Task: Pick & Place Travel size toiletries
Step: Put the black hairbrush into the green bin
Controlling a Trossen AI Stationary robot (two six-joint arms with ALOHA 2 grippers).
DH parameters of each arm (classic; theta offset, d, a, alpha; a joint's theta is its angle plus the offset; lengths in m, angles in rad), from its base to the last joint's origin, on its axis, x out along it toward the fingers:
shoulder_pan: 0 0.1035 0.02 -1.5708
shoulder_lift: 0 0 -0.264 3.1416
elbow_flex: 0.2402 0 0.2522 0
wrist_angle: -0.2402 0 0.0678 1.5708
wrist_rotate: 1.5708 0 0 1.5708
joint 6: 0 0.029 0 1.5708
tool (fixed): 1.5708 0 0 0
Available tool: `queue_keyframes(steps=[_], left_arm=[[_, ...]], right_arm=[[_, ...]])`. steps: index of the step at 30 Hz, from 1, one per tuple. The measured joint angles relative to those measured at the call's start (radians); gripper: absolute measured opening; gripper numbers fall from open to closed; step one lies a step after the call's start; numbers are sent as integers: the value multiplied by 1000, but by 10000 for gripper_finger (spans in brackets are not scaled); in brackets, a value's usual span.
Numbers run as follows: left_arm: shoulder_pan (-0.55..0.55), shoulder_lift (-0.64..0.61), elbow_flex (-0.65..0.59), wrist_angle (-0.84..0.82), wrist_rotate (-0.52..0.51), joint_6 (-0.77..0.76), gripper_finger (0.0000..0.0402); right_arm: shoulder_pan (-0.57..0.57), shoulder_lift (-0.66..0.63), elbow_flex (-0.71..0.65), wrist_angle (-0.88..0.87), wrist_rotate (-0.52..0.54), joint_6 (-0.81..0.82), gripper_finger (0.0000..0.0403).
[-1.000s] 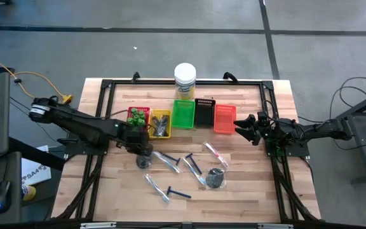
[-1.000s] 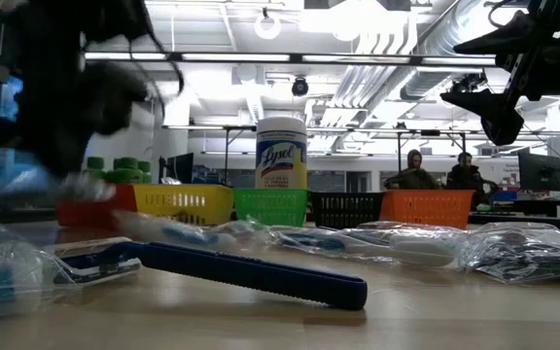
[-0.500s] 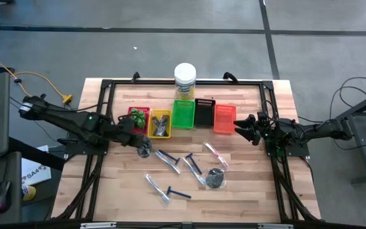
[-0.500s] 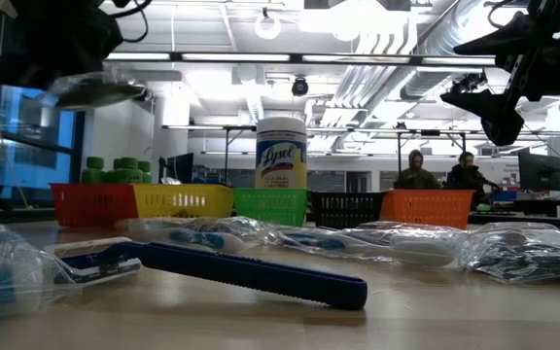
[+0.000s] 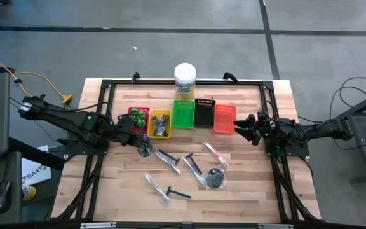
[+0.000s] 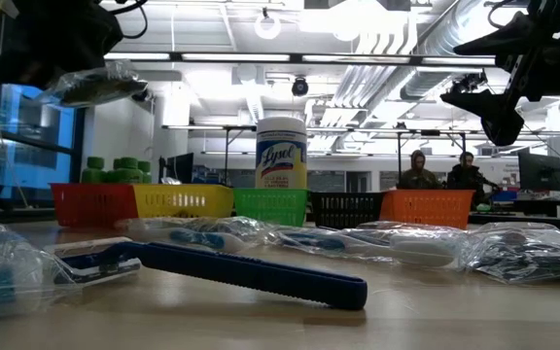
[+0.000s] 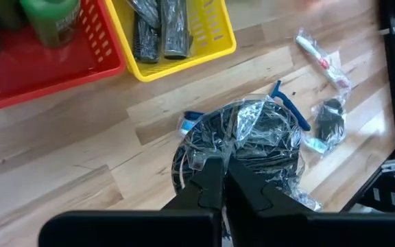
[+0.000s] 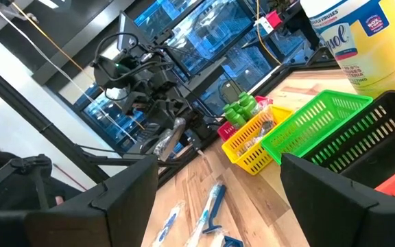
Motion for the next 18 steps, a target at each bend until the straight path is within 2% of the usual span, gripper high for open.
queue_keyframes(steps=[18], left_arm=[[7, 51, 0, 137, -40, 28, 0]], right_arm=[[0, 0, 0, 0, 0, 0, 294]])
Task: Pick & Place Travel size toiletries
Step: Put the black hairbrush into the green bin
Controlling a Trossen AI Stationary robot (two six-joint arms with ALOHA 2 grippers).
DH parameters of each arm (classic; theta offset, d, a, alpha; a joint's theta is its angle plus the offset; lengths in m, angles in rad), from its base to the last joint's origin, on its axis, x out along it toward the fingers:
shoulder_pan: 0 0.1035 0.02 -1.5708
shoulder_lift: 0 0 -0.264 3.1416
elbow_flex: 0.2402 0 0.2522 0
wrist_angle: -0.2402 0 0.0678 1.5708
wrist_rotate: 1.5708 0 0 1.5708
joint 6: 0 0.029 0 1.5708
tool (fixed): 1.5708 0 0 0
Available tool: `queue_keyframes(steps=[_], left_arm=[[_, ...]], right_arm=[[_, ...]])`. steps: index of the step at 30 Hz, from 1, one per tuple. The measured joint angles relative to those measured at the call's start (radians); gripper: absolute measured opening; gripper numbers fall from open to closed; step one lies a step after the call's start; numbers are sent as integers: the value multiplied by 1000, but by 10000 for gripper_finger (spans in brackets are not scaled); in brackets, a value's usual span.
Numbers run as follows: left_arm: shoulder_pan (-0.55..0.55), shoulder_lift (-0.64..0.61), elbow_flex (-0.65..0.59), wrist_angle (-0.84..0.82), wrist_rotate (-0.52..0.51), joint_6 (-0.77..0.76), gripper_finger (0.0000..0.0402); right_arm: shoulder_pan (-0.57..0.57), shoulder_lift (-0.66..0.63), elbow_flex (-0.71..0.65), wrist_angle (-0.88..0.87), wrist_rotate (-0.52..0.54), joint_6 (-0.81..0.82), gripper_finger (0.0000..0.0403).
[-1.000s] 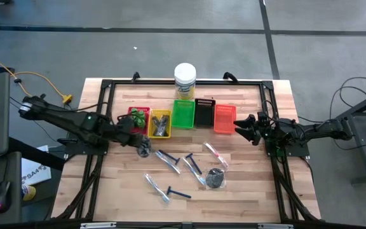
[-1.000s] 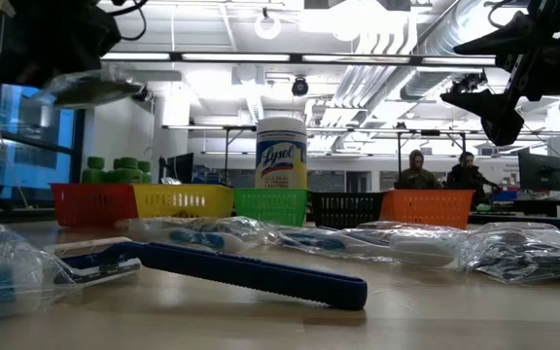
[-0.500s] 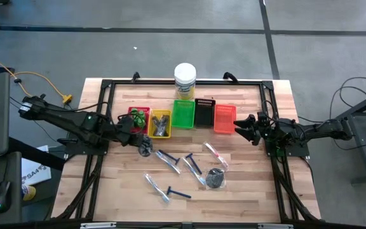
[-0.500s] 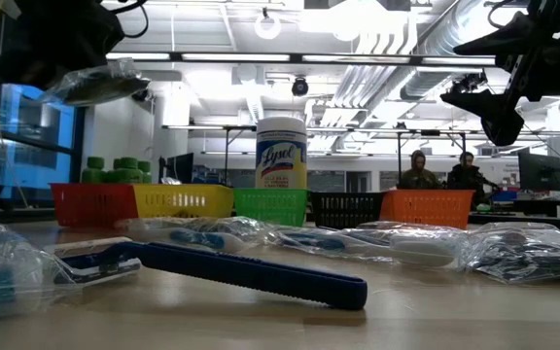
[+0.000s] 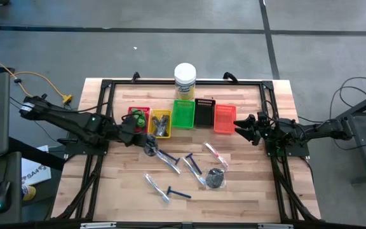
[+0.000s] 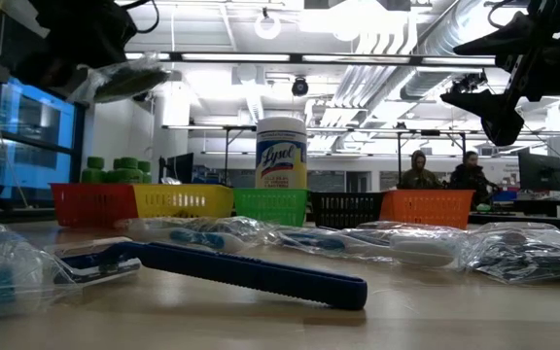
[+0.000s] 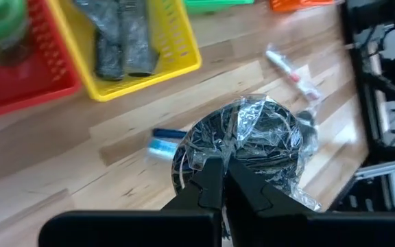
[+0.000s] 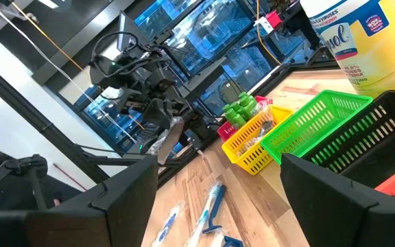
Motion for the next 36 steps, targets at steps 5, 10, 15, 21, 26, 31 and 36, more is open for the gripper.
queue_keyframes(steps=[5, 10, 15, 21, 26, 31, 36], left_arm=[[44, 41, 1, 99, 9, 57, 0], [82, 95, 55, 107, 17, 130, 0], [101, 134, 109, 102, 18, 186, 0], [113, 172, 145, 94, 17, 210, 0], [113, 202, 186, 100, 7, 239, 0], [151, 255, 236, 101, 18, 286, 0], [211, 326, 309, 99, 51, 375, 0]], right_arm=[[0, 0, 0, -1, 0, 0, 294], [0, 0, 0, 0, 0, 0, 294], [0, 0, 0, -1, 0, 0, 294], [0, 0, 0, -2, 0, 0, 294], [0, 0, 0, -2, 0, 0, 294], [0, 0, 0, -4, 0, 0, 294], [0, 0, 0, -8, 0, 0, 294]])
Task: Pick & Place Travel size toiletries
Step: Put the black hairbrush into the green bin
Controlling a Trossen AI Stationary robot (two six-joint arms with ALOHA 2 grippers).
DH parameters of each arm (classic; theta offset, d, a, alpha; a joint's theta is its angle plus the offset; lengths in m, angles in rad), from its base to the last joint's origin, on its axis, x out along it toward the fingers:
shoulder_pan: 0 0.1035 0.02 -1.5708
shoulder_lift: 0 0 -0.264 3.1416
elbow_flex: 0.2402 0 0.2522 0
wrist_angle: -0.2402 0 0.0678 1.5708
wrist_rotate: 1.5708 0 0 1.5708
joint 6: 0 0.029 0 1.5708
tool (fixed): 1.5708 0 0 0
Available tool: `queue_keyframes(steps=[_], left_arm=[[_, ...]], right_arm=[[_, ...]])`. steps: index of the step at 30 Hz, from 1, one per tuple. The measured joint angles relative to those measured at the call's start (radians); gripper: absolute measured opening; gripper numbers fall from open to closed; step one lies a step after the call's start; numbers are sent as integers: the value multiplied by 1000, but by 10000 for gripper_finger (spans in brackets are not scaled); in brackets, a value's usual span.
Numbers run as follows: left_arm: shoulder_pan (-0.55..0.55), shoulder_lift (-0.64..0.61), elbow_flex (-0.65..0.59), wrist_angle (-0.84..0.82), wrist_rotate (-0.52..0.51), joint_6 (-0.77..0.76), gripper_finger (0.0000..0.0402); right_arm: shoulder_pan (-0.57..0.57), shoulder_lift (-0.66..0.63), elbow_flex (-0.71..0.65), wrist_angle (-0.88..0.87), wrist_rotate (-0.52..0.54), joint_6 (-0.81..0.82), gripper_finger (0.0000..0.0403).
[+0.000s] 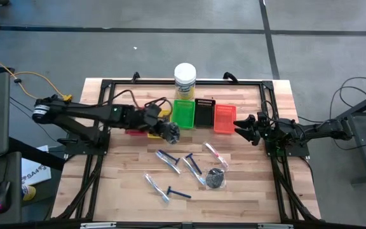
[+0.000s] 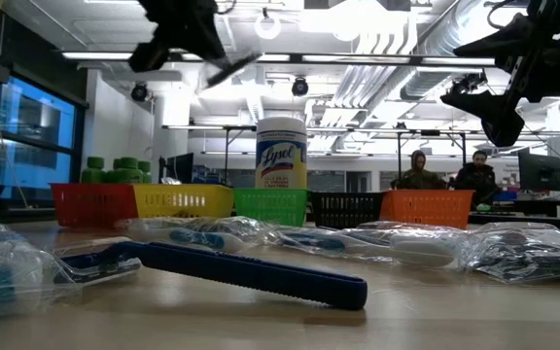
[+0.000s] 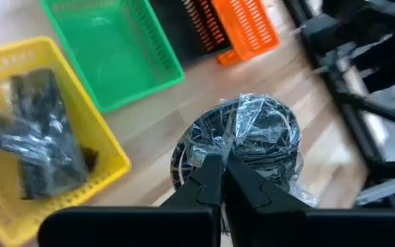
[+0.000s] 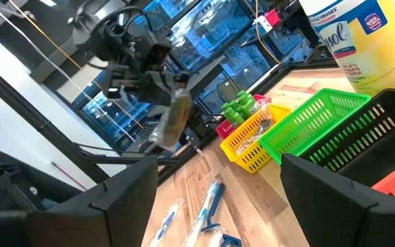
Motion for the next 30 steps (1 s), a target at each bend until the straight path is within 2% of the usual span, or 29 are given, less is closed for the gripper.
queue_keyframes(steps=[13, 24, 30], left_arm=[[139, 158, 129, 58, -10, 263, 0], [261, 309, 142, 148, -24, 376, 0], [312, 383, 142, 214, 19, 392, 0]], right_arm=[[0, 0, 0, -6, 0, 0, 294], [0, 0, 0, -8, 0, 0, 294], [0, 0, 0, -8, 0, 0, 294]])
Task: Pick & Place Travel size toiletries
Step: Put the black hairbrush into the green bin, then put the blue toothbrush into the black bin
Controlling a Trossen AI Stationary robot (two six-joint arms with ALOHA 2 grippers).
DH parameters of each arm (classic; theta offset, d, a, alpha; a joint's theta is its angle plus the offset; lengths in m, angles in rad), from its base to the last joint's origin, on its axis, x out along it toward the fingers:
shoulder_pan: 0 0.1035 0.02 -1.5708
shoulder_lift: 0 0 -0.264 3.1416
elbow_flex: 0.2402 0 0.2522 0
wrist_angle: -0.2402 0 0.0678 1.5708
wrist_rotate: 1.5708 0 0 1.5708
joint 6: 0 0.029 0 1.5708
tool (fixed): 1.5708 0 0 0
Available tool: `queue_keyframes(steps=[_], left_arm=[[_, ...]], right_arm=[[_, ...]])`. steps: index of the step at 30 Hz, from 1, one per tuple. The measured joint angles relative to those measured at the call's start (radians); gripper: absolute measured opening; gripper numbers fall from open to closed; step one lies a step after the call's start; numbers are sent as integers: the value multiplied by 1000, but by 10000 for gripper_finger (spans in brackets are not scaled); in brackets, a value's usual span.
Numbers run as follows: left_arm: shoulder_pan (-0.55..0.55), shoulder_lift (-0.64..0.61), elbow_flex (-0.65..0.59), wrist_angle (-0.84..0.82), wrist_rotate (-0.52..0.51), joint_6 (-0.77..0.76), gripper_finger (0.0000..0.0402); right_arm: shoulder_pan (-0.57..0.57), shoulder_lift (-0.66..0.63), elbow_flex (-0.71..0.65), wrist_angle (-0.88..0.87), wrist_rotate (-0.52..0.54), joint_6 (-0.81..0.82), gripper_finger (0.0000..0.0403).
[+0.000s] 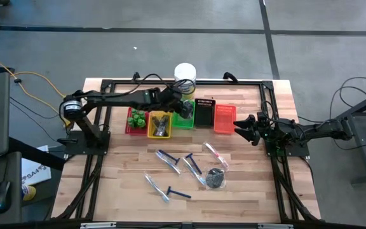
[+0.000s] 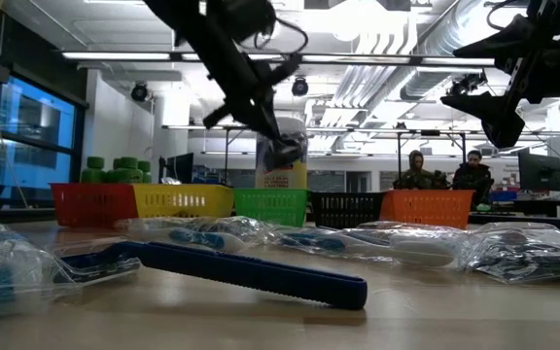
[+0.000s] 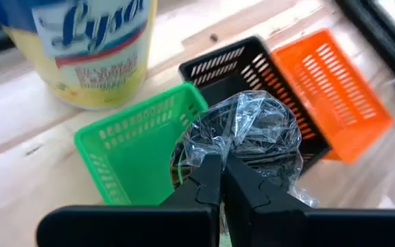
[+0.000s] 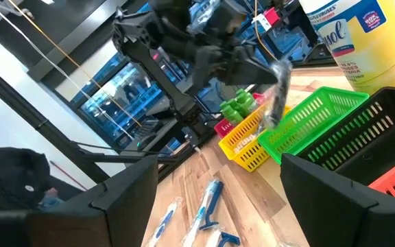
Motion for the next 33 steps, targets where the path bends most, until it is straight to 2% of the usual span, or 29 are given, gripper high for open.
queue_keyframes(steps=[12, 18, 22, 29, 33], left_arm=[[47, 92, -1, -13, 90, -12, 0], [47, 96, -1, -30, 92, -5, 10], [48, 96, -1, -50, 92, 1, 51], [47, 96, -1, -52, 81, 2, 154], [33, 75, -2, -67, 77, -16, 180]], right_arm=[[0, 0, 0, 0, 0, 0, 294], [0, 0, 0, 0, 0, 0, 294], [0, 0, 0, 0, 0, 0, 294], [0, 0, 0, 0, 0, 0, 294], [0, 0, 0, 0, 0, 0, 294]])
